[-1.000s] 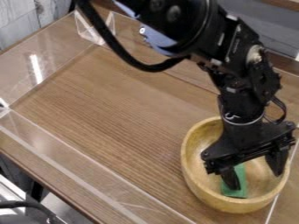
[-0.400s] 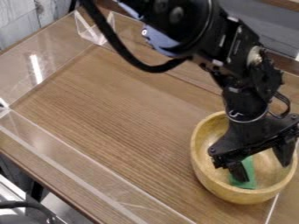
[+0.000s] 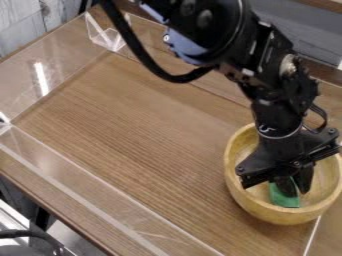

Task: Remove the green block from inside the brown bowl and put it on the table

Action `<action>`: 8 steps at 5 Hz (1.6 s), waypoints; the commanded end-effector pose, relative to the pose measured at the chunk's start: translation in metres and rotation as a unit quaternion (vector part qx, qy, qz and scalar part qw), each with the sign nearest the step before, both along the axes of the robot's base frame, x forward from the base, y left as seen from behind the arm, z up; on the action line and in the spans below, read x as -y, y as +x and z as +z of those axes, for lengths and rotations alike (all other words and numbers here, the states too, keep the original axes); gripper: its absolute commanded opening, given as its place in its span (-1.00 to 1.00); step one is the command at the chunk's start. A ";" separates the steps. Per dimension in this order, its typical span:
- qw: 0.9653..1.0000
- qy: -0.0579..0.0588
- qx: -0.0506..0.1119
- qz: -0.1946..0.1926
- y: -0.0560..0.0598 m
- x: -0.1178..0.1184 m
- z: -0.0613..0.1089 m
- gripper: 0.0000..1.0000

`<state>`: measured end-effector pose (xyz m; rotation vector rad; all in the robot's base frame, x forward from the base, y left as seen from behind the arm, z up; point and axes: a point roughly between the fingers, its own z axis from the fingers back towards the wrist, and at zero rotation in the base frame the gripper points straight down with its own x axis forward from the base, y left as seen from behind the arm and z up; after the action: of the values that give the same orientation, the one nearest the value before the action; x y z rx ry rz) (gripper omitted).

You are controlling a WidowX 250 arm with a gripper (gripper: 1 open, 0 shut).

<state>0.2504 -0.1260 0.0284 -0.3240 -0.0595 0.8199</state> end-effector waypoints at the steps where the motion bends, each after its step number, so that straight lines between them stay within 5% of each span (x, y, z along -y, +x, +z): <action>1: 0.995 0.044 -0.094 0.009 -0.033 -0.023 -0.038 -1.00; 8: 0.985 0.074 -0.152 0.035 -0.063 -0.041 0.000 -1.00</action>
<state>0.1875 -0.0863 0.0250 -0.0489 0.1606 0.9227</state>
